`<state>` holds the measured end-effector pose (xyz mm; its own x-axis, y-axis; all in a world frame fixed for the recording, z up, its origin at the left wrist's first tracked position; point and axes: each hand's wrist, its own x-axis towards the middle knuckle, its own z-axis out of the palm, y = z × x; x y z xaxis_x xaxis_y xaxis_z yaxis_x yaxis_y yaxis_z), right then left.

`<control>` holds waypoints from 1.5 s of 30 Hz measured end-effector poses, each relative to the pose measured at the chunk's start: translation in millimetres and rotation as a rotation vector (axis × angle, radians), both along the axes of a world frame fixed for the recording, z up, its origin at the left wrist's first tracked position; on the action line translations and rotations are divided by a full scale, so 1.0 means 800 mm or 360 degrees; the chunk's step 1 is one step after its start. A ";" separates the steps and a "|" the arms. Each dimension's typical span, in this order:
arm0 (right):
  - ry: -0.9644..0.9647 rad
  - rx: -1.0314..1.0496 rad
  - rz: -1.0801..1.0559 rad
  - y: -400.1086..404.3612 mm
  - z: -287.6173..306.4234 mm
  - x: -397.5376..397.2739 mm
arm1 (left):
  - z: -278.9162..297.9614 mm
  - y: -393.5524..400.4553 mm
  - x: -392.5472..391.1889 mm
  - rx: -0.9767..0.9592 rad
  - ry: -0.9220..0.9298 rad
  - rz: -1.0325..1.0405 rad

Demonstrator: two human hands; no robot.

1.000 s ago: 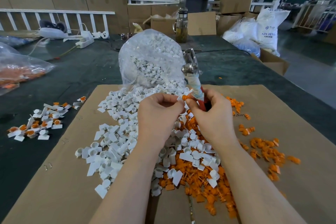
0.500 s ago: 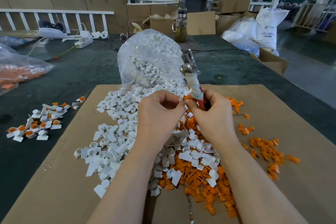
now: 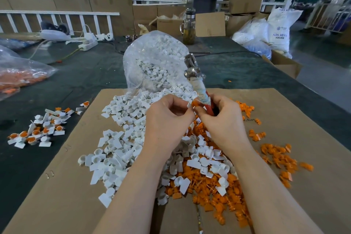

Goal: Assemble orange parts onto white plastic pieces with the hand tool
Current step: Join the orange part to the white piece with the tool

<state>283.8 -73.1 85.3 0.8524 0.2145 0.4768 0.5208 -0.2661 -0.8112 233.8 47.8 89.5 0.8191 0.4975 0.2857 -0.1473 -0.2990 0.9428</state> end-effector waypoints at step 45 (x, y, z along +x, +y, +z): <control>0.0469 -0.0714 0.0565 -0.031 0.012 0.002 | 0.009 0.038 -0.004 -0.0380 -0.0258 -0.0165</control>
<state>285.0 -97.9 95.1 0.7745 0.6318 0.0317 0.4115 -0.4652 -0.7838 230.3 78.5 96.5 0.8221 0.4827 0.3019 -0.3197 -0.0474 0.9463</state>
